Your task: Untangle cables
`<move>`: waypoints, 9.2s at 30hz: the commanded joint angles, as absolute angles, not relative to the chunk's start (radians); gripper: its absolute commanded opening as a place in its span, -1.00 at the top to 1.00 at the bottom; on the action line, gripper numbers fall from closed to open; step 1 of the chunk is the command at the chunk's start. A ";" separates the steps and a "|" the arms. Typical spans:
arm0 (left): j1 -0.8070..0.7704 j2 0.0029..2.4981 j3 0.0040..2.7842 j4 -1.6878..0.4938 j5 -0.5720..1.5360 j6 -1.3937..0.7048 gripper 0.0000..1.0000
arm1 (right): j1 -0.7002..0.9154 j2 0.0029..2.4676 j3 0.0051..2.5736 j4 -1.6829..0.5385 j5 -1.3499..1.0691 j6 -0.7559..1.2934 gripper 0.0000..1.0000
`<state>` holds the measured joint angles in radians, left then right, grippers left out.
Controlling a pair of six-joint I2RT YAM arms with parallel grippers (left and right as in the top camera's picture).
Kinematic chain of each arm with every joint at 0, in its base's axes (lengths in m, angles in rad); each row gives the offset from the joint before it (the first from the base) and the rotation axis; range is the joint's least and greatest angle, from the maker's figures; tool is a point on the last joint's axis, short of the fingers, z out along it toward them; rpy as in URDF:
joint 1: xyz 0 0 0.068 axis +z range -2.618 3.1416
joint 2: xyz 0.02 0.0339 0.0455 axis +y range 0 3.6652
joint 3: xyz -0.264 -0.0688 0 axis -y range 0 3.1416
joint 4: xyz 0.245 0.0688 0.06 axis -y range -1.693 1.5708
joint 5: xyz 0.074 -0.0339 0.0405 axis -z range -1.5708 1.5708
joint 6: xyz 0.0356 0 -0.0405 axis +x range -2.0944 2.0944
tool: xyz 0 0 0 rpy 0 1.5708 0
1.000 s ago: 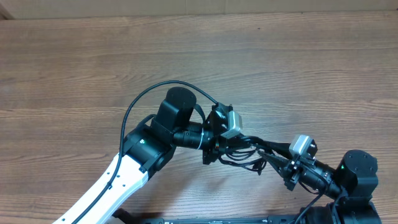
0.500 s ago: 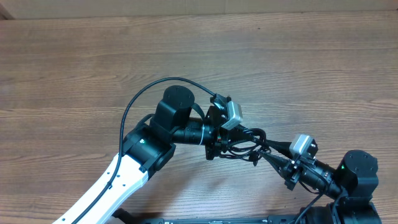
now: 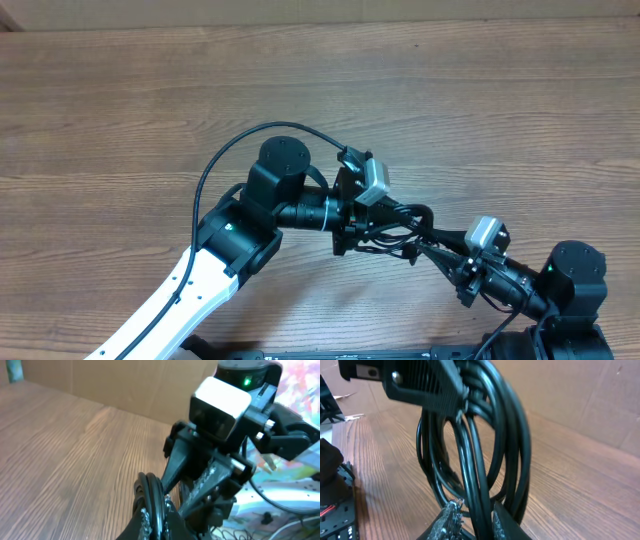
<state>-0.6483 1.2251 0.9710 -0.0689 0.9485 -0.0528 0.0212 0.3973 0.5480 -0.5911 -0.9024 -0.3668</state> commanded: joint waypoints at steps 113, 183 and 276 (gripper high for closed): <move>-0.707 1.217 0.986 0.050 1.014 -0.199 0.92 | 0.027 0.523 0.556 -0.560 -0.583 0.127 -1.00; -0.525 1.217 0.986 0.123 0.910 -0.440 0.92 | 0.027 0.802 0.557 -0.394 -0.937 0.123 -0.97; -0.687 1.217 0.986 0.099 0.667 -0.381 0.92 | 0.010 0.802 0.558 -0.176 -1.114 0.352 0.93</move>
<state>-0.7143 1.2434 0.9527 0.1177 0.7090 -0.3744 0.0109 0.8032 0.5621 -0.1833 -1.0771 0.3550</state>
